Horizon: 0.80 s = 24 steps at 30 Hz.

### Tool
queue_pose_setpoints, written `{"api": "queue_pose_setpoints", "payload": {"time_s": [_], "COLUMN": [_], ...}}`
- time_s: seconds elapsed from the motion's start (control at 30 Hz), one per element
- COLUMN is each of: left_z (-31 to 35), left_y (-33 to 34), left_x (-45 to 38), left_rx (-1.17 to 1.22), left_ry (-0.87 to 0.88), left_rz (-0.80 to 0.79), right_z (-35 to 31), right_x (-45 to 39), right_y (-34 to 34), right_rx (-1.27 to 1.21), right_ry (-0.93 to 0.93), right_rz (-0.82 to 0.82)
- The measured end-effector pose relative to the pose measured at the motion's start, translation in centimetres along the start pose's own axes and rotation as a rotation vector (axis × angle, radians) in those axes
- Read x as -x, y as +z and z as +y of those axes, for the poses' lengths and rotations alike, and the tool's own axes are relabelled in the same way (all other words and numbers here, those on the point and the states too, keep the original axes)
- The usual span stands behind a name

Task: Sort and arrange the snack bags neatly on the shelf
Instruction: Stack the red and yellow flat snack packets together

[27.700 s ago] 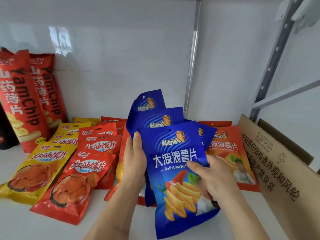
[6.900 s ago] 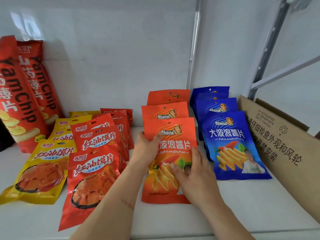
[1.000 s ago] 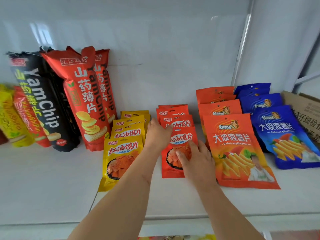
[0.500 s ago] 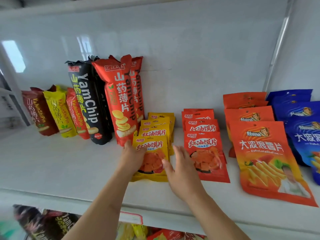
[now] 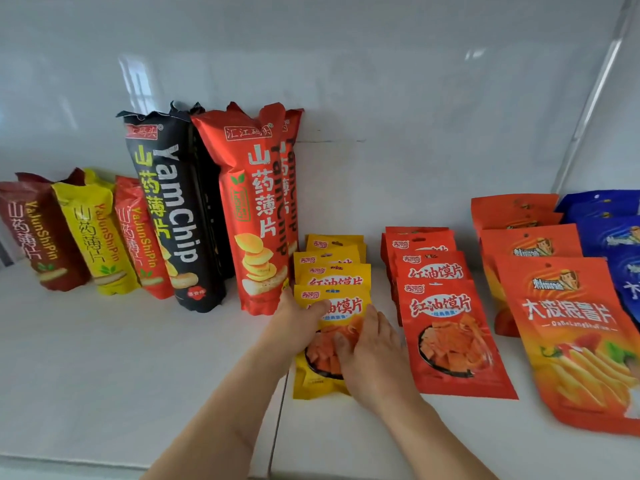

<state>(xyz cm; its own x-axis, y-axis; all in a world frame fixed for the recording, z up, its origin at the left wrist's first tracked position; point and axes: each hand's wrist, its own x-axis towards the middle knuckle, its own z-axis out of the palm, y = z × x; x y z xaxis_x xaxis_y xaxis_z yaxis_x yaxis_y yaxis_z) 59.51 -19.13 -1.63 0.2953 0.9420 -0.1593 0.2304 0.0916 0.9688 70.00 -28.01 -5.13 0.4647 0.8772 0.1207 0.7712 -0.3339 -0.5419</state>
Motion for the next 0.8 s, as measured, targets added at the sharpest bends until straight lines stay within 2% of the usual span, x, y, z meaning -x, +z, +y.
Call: {"api": "queue_pose_setpoints", "payload": {"time_s": [0.17,0.47,0.67,0.8], "left_z": [-0.3,0.3,0.4,1.1], "left_y": [-0.5,0.0,-0.2,0.3], "left_x": [-1.6,-3.3,-4.5,-5.3], "left_rx": [0.102,-0.036,-0.004,-0.035], "left_ry": [-0.029,0.021,0.003,0.04], "left_rz": [-0.128,-0.053,-0.056,-0.048], "right_z": [0.3,0.7,0.2,-0.4], "right_x": [-1.2,-1.4,-1.7,-3.5], "right_y": [0.0,0.2,0.0,-0.9], "right_rx": [-0.049,-0.082,-0.081,-0.208], "right_ry": [0.055,0.065,0.061,0.073], "right_rz": [0.011,0.048,0.02,0.008]}}
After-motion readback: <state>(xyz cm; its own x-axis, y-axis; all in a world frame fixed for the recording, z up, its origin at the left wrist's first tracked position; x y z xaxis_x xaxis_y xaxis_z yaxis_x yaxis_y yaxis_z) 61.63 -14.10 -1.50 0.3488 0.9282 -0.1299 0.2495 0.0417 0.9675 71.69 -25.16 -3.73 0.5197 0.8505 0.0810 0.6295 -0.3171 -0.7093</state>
